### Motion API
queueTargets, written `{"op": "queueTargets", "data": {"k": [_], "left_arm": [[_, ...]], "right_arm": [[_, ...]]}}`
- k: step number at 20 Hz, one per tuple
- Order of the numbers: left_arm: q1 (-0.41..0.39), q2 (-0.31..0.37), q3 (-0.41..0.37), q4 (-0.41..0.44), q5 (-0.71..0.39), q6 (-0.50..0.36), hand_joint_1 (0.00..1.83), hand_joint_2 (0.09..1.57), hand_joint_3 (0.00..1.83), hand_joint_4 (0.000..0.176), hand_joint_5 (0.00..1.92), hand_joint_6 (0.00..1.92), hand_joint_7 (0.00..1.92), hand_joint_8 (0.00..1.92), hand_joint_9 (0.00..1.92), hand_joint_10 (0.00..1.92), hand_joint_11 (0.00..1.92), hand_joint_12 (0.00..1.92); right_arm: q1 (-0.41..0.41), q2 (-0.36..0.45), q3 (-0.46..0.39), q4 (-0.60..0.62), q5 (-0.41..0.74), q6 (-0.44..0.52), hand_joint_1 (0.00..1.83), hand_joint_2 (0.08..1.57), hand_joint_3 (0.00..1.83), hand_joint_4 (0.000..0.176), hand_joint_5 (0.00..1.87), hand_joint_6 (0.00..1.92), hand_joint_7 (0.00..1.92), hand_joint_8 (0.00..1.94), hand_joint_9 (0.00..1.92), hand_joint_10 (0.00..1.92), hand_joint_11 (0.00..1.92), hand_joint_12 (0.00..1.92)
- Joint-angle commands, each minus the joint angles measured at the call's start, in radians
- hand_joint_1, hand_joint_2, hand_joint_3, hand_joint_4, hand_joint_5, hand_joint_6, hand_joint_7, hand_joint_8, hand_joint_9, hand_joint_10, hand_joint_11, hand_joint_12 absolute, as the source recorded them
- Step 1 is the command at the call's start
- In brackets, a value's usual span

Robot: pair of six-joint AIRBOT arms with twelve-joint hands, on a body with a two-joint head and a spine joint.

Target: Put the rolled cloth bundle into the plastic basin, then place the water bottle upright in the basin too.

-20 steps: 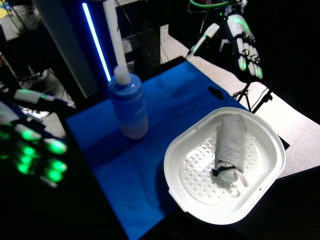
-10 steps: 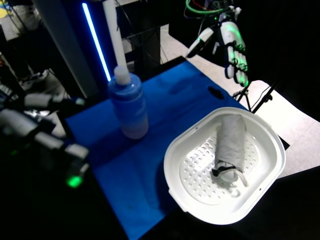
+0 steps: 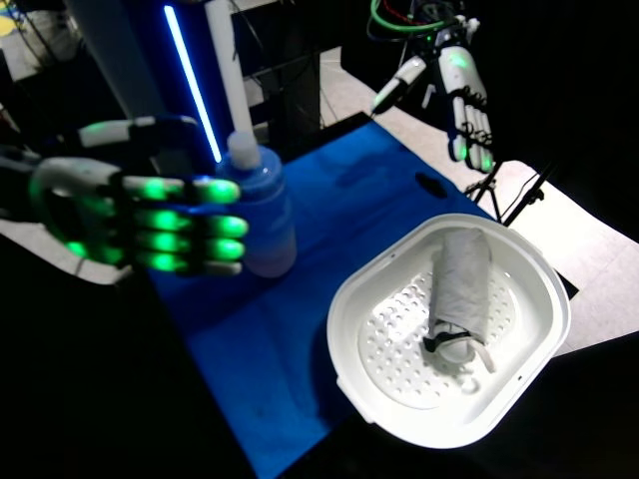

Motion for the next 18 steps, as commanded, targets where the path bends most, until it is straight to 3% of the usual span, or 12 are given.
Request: {"op": "queueTargets", "data": {"k": [1,3,9,13,18], "left_arm": [[-0.009,-0.007,-0.001,-0.013,-0.118,-0.011,0.42,0.83,0.00,0.152,0.02,0.00,0.00,0.00,0.00,0.00,0.06,0.04],[-0.009,-0.010,-0.001,-0.013,-0.118,-0.011,0.43,0.84,0.01,0.140,0.02,0.00,0.00,0.00,0.00,0.00,0.04,0.03],[-0.007,-0.020,-0.004,-0.013,-0.126,-0.020,0.39,0.83,0.00,0.172,0.03,0.00,0.00,0.00,0.01,0.00,0.08,0.05],[-0.003,-0.023,-0.004,-0.013,-0.130,-0.022,0.37,0.84,0.00,0.141,0.03,0.00,0.01,0.00,0.01,0.00,0.04,0.03],[0.001,-0.031,-0.004,-0.013,-0.130,-0.028,0.39,0.83,0.00,0.145,0.04,0.00,0.01,0.00,0.01,0.00,0.04,0.03]], "right_arm": [[0.017,-0.004,0.006,0.019,0.125,0.012,0.72,1.06,0.00,0.099,0.00,0.00,0.12,0.00,0.07,0.00,0.00,0.09],[0.033,-0.037,0.018,0.031,0.125,0.012,0.72,1.07,0.00,0.091,0.00,0.00,0.11,0.00,0.06,0.00,0.00,0.12],[0.037,-0.104,0.057,0.067,0.118,0.012,0.69,1.07,0.01,0.120,0.00,0.00,0.13,0.00,0.08,0.01,0.00,0.25],[0.037,-0.153,0.084,0.100,0.076,0.013,0.76,1.07,0.00,0.127,0.00,0.00,0.13,0.00,0.10,0.00,0.00,0.23],[0.037,-0.206,0.118,0.104,0.046,0.066,0.77,1.07,0.00,0.157,0.02,0.00,0.16,0.00,0.09,0.00,0.00,0.18]]}}
